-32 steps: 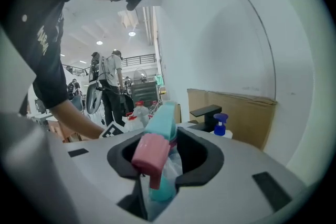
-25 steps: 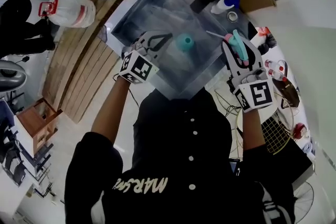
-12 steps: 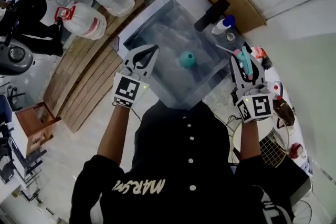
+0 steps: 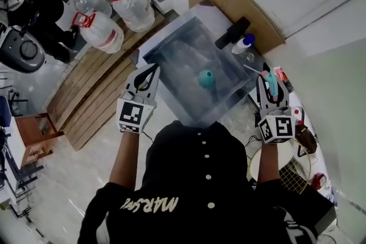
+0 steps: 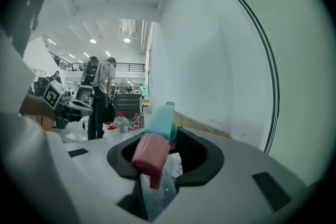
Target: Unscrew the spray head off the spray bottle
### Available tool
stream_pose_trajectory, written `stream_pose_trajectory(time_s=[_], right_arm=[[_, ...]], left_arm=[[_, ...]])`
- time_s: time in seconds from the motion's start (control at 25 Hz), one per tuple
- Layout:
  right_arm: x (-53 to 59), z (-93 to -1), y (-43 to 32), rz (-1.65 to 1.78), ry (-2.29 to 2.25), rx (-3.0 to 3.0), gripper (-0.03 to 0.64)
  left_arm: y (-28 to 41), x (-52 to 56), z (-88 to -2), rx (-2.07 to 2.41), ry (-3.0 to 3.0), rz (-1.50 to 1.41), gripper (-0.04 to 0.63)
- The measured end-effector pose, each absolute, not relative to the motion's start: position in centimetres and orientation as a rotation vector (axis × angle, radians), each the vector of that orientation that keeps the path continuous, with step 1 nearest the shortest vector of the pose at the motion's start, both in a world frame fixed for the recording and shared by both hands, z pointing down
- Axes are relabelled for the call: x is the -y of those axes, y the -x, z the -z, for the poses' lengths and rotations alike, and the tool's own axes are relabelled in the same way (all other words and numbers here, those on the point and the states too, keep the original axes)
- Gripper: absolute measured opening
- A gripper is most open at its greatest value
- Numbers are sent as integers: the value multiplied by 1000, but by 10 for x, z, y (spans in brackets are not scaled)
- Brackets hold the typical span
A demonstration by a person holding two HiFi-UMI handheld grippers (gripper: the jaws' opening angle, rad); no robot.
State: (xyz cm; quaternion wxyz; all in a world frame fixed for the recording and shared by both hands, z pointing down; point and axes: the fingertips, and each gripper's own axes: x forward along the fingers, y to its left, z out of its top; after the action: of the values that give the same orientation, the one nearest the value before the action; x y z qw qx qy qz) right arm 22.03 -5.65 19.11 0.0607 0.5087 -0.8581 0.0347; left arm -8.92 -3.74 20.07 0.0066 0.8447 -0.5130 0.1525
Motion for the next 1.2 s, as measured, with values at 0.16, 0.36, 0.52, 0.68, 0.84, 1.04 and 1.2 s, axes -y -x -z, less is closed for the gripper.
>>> stream_pose_trajectory(time_s=[0.16, 0.36, 0.52, 0.68, 0.84, 1.04, 1.2], right_arm=[[52, -189, -216, -98, -1538, 2611, 149], [51, -184, -207, -124, -1533, 2624, 149], [50, -180, -203, -85, -1507, 2640, 147], [49, -181, -197, -89, -1468, 2639, 147], [47, -183, -194, -92, -1473, 2670, 147], [45, -181, -193, -91, -1472, 2678, 147], [43, -180, -190, -88, -1467, 2686, 147]], left_arm=[[105, 24, -203, 1650, -2588, -490, 25], [109, 19, -198, 1693, -2567, -451, 25], [103, 20, -195, 1693, -2582, -443, 25], [92, 19, -196, 1685, -2608, -490, 25], [89, 18, -195, 1695, -2613, -481, 25], [87, 17, -192, 1703, -2614, -468, 25], [87, 15, -192, 1704, -2613, -462, 25]])
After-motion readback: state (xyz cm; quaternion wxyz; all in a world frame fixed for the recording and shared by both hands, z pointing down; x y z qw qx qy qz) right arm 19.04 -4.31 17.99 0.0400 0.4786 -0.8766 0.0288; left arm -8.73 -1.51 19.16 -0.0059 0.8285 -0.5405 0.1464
